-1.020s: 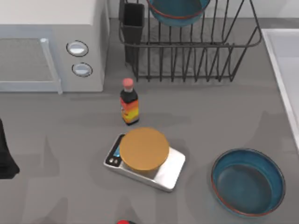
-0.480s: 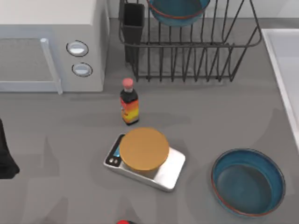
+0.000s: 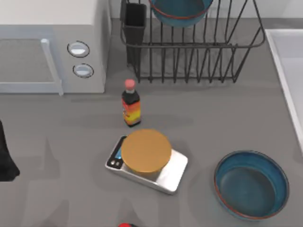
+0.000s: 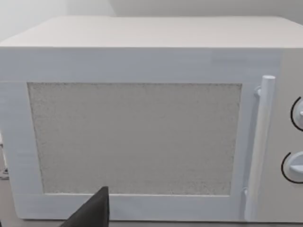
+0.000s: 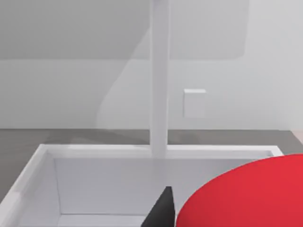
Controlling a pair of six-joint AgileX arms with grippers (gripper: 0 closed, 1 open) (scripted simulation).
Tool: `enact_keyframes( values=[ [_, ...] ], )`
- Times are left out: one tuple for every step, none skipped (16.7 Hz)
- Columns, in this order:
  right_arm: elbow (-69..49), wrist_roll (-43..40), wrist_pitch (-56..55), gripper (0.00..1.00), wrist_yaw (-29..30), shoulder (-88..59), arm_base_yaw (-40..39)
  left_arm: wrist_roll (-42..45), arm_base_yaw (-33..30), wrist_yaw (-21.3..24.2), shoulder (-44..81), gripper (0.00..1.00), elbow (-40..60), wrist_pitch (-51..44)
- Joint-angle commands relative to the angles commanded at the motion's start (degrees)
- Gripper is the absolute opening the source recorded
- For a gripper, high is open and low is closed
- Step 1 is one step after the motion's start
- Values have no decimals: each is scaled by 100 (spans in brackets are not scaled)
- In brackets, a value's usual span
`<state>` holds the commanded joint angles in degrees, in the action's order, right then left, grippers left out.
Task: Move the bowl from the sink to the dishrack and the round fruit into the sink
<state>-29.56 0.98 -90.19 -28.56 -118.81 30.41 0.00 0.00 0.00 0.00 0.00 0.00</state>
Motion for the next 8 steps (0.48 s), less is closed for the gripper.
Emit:
enact_keyframes(
  values=[
    [49, -4, -303, 0, 10, -258, -5, 0, 0, 0, 0, 100, 0, 0],
    [90, -8, -548, 0, 20, -476, -10, 0, 0, 0, 0, 100, 0, 0],
    [121, -11, -728, 0, 27, -644, -13, 0, 0, 0, 0, 100, 0, 0],
    [142, -13, -852, 0, 32, -760, -15, 0, 0, 0, 0, 100, 0, 0],
    [152, -15, -910, 0, 35, -812, -16, 0, 0, 0, 0, 100, 0, 0],
    [153, -15, -917, 0, 35, -819, -16, 0, 0, 0, 0, 100, 0, 0],
    [153, -15, -917, 0, 35, -819, -16, 0, 0, 0, 0, 100, 0, 0],
    [153, -15, -917, 0, 35, -819, -16, 0, 0, 0, 0, 100, 0, 0]
  ],
)
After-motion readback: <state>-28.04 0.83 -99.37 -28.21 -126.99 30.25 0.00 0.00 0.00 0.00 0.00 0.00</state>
